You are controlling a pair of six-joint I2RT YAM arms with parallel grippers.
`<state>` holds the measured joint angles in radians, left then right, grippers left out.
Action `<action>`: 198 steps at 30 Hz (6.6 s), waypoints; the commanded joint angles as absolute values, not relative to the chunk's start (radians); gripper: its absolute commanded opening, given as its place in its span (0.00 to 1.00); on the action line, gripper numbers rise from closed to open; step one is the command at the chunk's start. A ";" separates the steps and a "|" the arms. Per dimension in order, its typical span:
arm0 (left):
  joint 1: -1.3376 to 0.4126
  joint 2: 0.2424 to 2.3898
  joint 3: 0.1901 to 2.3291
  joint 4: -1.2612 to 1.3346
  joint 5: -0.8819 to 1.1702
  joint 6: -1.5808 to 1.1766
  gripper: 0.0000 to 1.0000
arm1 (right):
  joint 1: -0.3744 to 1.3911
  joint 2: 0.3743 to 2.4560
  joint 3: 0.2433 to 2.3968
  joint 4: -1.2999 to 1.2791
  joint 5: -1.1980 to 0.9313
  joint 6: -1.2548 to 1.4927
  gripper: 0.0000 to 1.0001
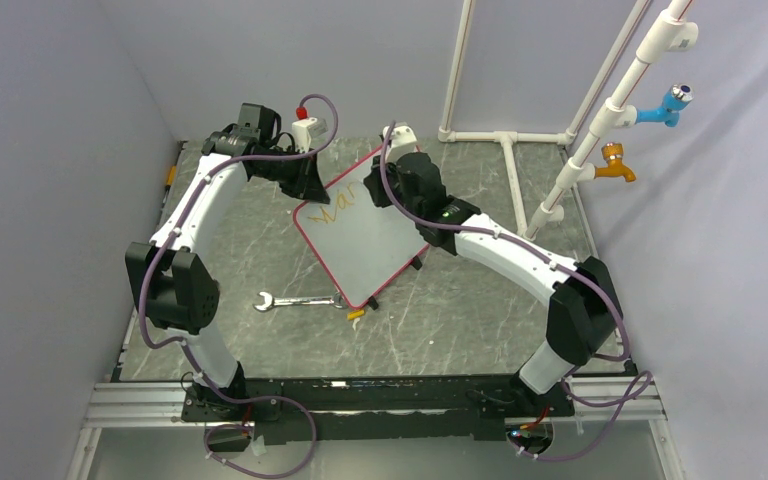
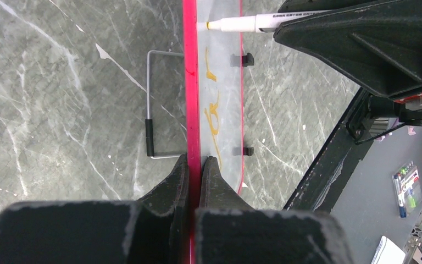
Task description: Write a sentence on the whiteboard
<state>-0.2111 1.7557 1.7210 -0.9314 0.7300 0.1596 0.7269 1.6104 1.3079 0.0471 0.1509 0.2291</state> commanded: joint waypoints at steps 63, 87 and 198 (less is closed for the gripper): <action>-0.245 1.750 1.701 -0.941 0.623 0.264 0.00 | 0.642 1.659 1.408 0.005 0.149 0.251 0.00; -0.248 1.756 1.713 -0.941 0.617 0.261 0.00 | 0.595 1.559 1.264 -0.011 0.113 0.302 0.00; -0.294 1.637 1.451 -0.727 0.278 0.128 0.00 | 0.926 1.433 0.862 0.412 0.013 0.196 0.00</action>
